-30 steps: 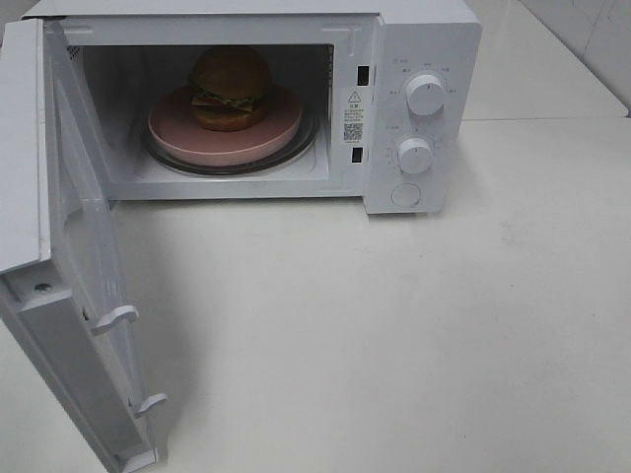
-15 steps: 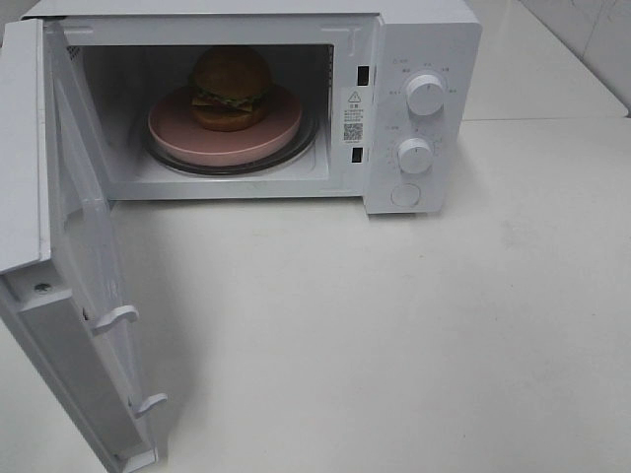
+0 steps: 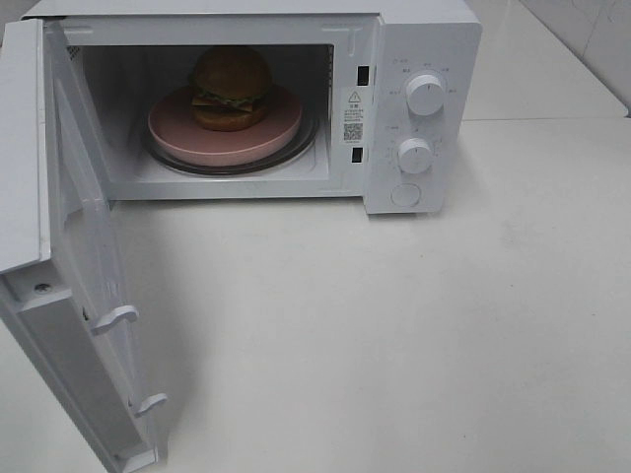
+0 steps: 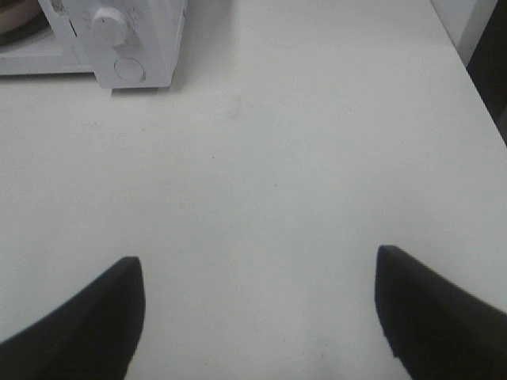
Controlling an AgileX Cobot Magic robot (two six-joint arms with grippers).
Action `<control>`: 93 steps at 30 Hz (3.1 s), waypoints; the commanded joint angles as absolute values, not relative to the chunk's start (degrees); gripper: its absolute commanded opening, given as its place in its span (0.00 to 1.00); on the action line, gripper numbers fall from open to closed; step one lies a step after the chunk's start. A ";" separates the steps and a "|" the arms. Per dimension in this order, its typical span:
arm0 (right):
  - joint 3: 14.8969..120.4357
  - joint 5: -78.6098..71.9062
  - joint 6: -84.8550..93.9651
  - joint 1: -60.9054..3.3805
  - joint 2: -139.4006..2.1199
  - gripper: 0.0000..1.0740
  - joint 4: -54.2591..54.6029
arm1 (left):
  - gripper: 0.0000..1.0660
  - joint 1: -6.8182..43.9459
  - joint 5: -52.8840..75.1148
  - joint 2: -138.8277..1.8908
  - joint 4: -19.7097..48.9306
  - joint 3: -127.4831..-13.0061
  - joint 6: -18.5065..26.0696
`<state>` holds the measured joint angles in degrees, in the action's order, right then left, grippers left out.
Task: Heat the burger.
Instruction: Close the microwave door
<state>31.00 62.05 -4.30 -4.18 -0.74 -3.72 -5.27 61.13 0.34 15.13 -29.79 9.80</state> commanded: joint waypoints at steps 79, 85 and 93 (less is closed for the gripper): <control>28.71 56.89 -3.67 -3.95 1.78 0.71 -2.41 | 0.55 -5.33 40.05 -11.92 14.38 -29.51 8.48; 28.71 56.89 -3.67 -3.95 1.78 0.71 -2.41 | 0.24 -5.33 33.29 -15.81 14.38 -25.15 8.48; 28.71 56.89 -3.67 -3.95 1.78 0.71 -2.41 | 0.00 -5.33 22.17 -22.17 14.78 -21.72 8.54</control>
